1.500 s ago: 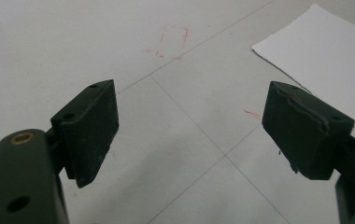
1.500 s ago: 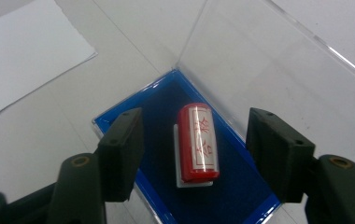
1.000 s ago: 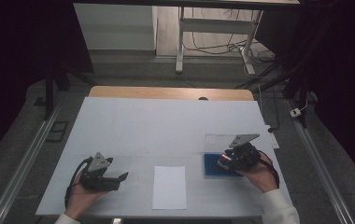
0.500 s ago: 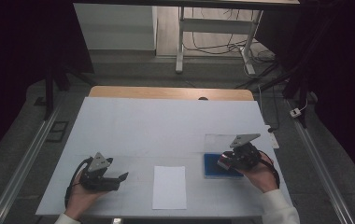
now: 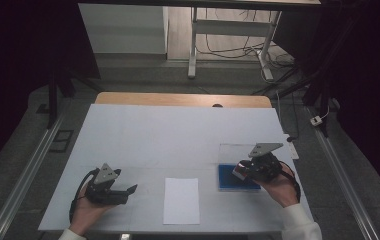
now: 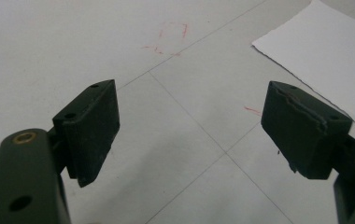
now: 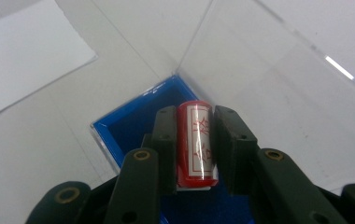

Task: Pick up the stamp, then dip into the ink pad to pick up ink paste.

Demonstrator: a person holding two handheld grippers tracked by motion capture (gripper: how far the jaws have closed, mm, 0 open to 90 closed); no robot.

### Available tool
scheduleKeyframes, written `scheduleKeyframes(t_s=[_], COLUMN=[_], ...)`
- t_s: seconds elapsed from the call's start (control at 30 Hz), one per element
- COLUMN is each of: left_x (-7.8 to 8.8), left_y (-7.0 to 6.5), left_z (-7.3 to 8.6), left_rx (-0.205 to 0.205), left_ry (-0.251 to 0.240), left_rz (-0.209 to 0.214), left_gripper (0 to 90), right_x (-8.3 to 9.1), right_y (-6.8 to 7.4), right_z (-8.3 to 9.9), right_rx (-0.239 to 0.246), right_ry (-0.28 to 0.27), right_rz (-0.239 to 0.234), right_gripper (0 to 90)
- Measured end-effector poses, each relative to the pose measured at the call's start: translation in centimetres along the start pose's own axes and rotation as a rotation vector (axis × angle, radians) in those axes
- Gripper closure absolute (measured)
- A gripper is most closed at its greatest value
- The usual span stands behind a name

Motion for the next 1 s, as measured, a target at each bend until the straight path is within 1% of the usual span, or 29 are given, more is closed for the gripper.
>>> scheduleKeyframes(t_s=[0.1, 0.13, 0.33, 0.43, 0.57, 0.7, 0.8, 0.9, 1.0], left_x=[0.0, 0.0, 0.0, 0.1, 0.0, 0.0, 0.0, 0.0, 0.0], left_y=[0.0, 0.0, 0.0, 0.0, 0.1, 0.1, 0.1, 0.1, 0.0], left_z=[0.0, 0.0, 0.0, 0.0, 0.0, 0.0, 0.0, 0.0, 0.0], left_rx=[0.000, 0.000, -0.001, 0.001, 0.002, 0.000, 0.000, -0.001, -0.003], left_ry=[-0.001, 0.000, 0.003, -0.001, 0.001, 0.002, 0.001, 0.003, 0.005], left_rz=[0.001, 0.000, 0.000, 0.000, -0.002, -0.002, -0.001, 0.000, 0.001], left_gripper=[20.0, 20.0, 20.1, 20.1, 20.2, 20.2, 20.3, 20.4, 20.5], right_x=[0.3, 0.7, 1.4, 1.6, 1.6, 1.6, 1.7, 1.7, 1.6], right_y=[0.1, 0.2, 0.4, 0.6, 0.7, 0.8, 0.9, 1.0, 1.2], right_z=[-0.2, -0.4, -1.0, -1.3, -1.4, -1.5, -1.7, -1.9, -2.0], right_rx=[-0.002, 0.000, 0.009, 0.020, 0.019, 0.029, 0.026, 0.041, 0.041], right_ry=[-0.006, -0.020, -0.047, -0.049, -0.047, -0.044, -0.048, -0.050, -0.046], right_rz=[0.004, 0.009, 0.019, 0.026, 0.023, 0.032, 0.036, 0.043, 0.055], right_gripper=[70.6, 70.6, 70.6, 70.6, 70.6, 70.5, 70.5, 70.6, 70.5])
Point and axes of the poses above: each handheld gripper's, and its own axes: x roughly backward along the jaws, z roughly out of its underside, y roughly to its left, the point moved 4 cm from there along -x, roughly forward along the jaws, and after that the axes turned 6 degrees about x, right-handed, at the moved point
